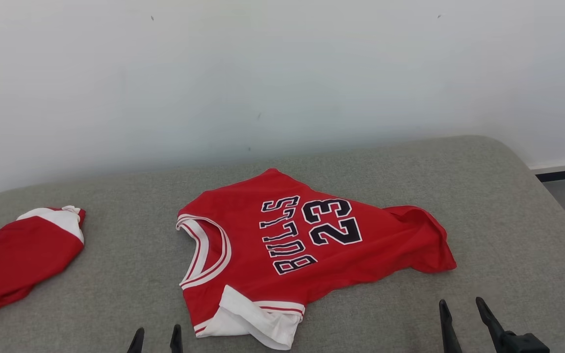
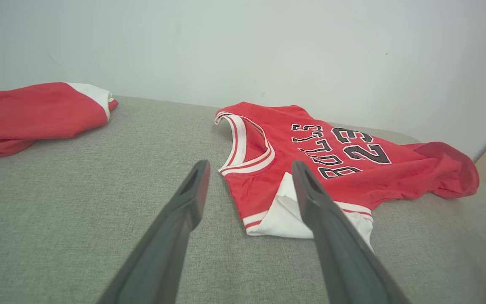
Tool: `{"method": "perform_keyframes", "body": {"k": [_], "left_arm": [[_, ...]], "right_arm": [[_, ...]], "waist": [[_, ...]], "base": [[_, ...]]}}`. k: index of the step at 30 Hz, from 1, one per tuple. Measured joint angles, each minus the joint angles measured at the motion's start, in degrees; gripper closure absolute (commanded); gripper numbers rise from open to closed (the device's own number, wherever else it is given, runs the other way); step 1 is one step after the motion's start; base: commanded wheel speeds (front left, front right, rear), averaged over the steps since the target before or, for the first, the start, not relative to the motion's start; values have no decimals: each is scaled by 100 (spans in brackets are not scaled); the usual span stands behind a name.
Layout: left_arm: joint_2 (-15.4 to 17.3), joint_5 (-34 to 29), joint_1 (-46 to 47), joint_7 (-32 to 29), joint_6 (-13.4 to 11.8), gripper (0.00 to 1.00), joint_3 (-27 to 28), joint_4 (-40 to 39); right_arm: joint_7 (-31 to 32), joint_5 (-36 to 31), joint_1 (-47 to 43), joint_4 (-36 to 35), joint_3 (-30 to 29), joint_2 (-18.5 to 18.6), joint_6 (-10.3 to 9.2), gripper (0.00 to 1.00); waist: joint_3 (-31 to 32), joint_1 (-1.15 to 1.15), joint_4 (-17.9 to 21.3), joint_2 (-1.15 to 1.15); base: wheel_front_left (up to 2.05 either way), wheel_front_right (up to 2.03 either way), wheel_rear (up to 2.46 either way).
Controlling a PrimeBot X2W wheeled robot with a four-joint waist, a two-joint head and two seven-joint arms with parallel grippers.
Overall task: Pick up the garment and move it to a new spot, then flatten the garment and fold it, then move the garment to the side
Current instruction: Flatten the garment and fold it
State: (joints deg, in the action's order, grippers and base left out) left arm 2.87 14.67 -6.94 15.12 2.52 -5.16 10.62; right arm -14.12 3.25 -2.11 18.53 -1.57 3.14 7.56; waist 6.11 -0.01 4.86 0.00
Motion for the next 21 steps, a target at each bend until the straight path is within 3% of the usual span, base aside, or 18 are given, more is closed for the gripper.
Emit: {"method": "perform_keyframes", "body": {"k": [6,11,16,21], "left_arm": [[1,18,-64,0,1,0,-12,81],[1,204,270,-24,56,0,-349,736],[0,734,1091,-559,81,0,-854,1521],[-4,1301,1771,-1020,-122,0,-1234,2290]], "right_arm": [[153,60,-170,-223,46,-16,0,0],[211,123,-176,-309,125,-19,0,0],[252,194,-205,-330,238,-21,0,0],[280,233,-214,-331,327,-22,0,0]], "waist": [[24,1,-32,0],[19,1,-26,0],[-6,1,79,0],[-45,2,251,0]], "base": [[0,0,0],[0,0,0],[0,0,0],[0,0,0]]}}
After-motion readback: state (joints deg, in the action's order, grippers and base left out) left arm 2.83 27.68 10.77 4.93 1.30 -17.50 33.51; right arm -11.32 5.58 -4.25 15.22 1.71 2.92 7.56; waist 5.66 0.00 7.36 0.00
